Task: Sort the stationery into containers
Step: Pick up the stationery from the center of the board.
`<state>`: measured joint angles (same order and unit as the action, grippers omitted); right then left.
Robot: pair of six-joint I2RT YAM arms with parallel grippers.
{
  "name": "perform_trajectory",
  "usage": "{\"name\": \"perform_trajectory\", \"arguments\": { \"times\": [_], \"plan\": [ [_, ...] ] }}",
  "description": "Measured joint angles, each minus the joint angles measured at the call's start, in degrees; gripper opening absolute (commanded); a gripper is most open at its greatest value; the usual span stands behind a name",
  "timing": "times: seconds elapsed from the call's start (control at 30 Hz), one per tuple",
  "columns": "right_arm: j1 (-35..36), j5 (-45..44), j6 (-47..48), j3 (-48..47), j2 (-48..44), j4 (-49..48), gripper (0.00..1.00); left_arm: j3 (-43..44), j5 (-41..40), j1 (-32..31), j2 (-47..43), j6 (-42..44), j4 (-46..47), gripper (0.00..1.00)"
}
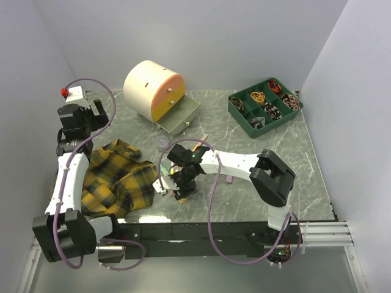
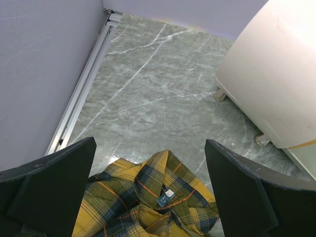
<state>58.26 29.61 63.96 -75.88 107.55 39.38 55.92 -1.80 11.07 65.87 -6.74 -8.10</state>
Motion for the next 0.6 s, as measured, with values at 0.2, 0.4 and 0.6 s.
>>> {"name": "perform_trajectory", "arguments": {
  "times": [0.2,0.4,0.6],
  "plan": [
    [0.5,0.0,-0.5,0.3,0.2,0.1,0.62,-0.1,0.0,0.2,0.0,0.0,0.4,1.0],
    [1.2,0.0,-1.2,0.5,0.5,-0.4,0.62,-0.4,0.0,0.9,0.0,0.0,1.3,0.99],
    [1.5,0.0,-1.4,0.7,0.7,-0.9,0.62,-0.5,0.0,1.2,0.0,0.0,1.4,0.99]
  ]
}}
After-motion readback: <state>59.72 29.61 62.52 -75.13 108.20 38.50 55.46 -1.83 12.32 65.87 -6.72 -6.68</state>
